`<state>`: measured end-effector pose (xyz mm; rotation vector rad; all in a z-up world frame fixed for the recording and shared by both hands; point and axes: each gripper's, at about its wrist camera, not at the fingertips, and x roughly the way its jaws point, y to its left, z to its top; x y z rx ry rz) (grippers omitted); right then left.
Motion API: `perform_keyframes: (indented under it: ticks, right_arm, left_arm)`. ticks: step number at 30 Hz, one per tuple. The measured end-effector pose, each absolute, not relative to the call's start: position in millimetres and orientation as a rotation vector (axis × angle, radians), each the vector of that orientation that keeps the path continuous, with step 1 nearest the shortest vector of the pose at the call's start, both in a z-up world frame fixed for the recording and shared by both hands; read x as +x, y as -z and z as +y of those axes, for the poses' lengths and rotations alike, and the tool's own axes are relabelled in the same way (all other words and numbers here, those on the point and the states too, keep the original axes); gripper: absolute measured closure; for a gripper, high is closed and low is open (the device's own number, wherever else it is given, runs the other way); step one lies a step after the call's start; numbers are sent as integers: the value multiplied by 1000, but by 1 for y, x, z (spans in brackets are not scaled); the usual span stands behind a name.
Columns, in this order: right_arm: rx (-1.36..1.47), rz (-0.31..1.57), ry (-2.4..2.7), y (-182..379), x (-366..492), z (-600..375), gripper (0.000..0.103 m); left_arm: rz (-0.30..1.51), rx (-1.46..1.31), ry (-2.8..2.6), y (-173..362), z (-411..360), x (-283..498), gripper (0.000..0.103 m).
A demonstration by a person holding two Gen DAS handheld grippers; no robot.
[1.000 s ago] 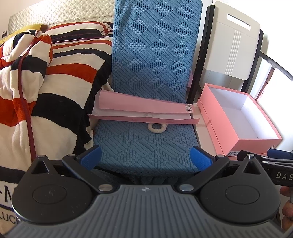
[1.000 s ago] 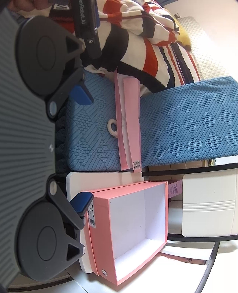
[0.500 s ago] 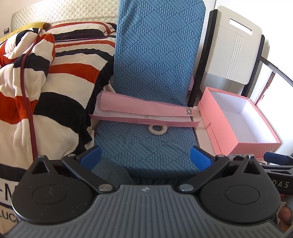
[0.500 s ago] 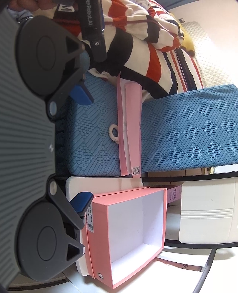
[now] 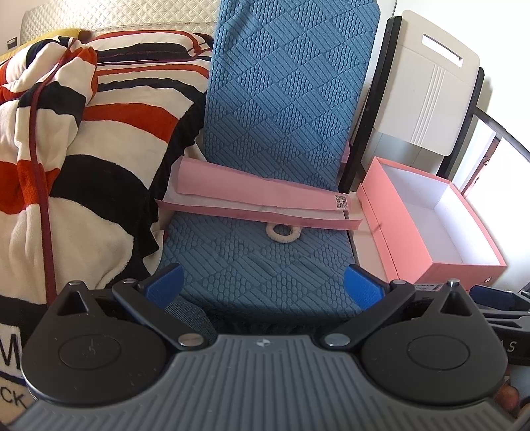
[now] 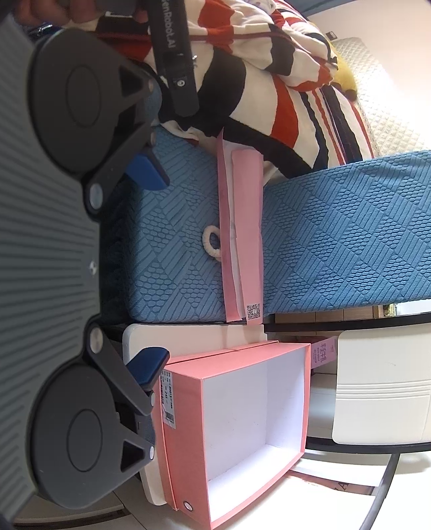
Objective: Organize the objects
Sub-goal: 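Move the right gripper toward the pink paper packet on the cushion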
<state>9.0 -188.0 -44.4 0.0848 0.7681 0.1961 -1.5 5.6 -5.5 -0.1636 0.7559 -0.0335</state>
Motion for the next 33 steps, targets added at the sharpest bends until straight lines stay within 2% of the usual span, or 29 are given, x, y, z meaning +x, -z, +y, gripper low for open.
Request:
perform_keyframes:
  ticks: [11,33]
  right_arm:
    - [115,766,-159,62,32,-187,0]
    - [206,754,-149,110,133,-181,3]
  left_arm:
    - [741,-176,5,18,1,35,0]
    - [846,-208,12,111,26,148,0]
